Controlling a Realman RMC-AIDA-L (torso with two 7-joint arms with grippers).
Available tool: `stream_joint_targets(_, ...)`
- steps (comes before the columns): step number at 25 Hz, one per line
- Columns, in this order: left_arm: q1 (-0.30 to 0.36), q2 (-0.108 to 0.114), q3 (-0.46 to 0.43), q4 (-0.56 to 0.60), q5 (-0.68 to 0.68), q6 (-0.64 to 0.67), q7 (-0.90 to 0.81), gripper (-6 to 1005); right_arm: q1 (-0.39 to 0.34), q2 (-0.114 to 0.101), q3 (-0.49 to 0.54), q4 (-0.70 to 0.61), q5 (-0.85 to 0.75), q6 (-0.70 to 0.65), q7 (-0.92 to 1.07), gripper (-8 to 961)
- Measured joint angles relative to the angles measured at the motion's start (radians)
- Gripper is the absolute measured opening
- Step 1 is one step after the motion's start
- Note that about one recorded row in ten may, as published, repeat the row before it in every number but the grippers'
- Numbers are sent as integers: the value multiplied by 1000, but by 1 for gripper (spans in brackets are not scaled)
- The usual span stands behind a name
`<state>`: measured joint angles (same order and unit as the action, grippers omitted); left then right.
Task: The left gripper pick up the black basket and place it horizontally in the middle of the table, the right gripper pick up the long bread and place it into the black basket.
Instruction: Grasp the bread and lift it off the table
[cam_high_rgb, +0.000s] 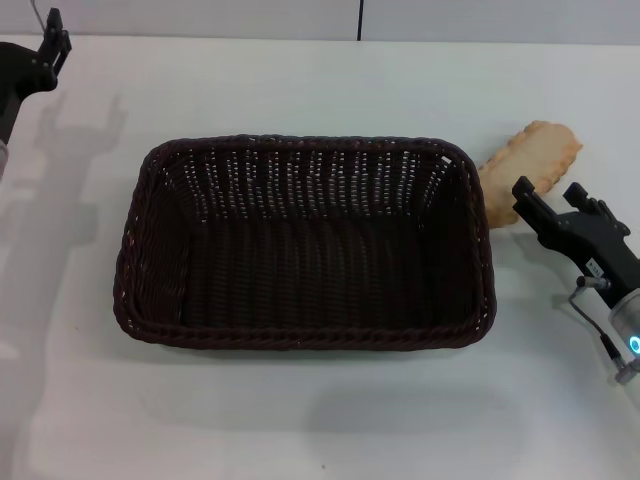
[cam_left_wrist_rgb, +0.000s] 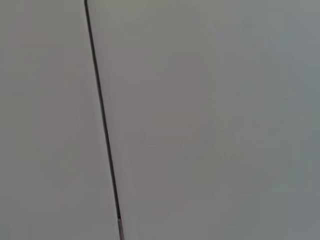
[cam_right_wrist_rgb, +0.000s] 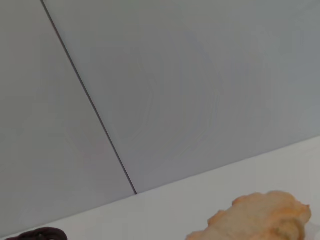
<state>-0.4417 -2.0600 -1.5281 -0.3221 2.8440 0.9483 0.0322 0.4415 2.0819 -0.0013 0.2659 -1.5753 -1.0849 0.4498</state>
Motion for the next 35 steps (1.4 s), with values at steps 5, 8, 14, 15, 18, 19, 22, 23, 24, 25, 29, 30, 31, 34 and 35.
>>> stream_joint_targets(5, -1, 0, 3, 0, 0, -7, -1, 773, 16, 0, 1, -6, 0, 38, 0, 808)
stream_joint_targets(8, -2, 0, 4, 0, 0, -11, -2, 774, 28, 0, 2, -12, 0, 60, 0, 791)
stream_joint_targets(14, -4, 0, 14, 0, 8, -17, -5, 774, 47, -1, 23, -8, 0, 109, 0, 759)
stream_joint_targets(15, -4, 0, 16, 0, 9, -17, -5, 774, 48, -1, 29, -6, -2, 116, 2, 753)
stream_joint_targets(18, -5, 0, 18, 0, 9, -18, -5, 774, 48, -1, 36, -4, -11, 125, 20, 737)
stream_joint_targets(19, -5, 0, 19, 0, 9, -17, -5, 774, 48, 0, 37, -5, -13, 124, 24, 732)
stream_joint_targets(22, -8, 0, 24, 0, 9, -19, -7, 774, 44, 0, 38, -9, -13, 99, 25, 715)
stream_joint_targets(23, -8, 0, 26, 0, 9, -19, -7, 774, 41, 0, 38, -9, -13, 86, 23, 710)
stream_joint_targets(24, -8, 0, 27, 0, 9, -20, -6, 775, 39, 1, 39, -10, -11, 74, 21, 676)
stream_joint_targets(25, -9, 0, 27, 0, 9, -20, -6, 775, 38, 2, 40, -10, -10, 65, 19, 642)
stream_joint_targets(29, -9, 0, 28, 0, 9, -20, -7, 775, 39, 2, 53, -11, -10, 46, 17, 514)
stream_joint_targets(30, -9, 0, 28, 0, 9, -20, -7, 775, 39, 2, 53, -11, -10, 46, 17, 489)
stream_joint_targets(31, -9, 0, 28, 0, 9, -20, -7, 775, 37, 3, 54, -10, -10, 28, 16, 463)
stream_joint_targets(34, -9, 0, 28, 0, 9, -20, -7, 775, 34, 4, 54, -10, -10, 20, 16, 386)
stream_joint_targets(35, -9, 0, 28, 0, 9, -20, -7, 775, 33, 4, 54, -10, -10, 20, 15, 379)
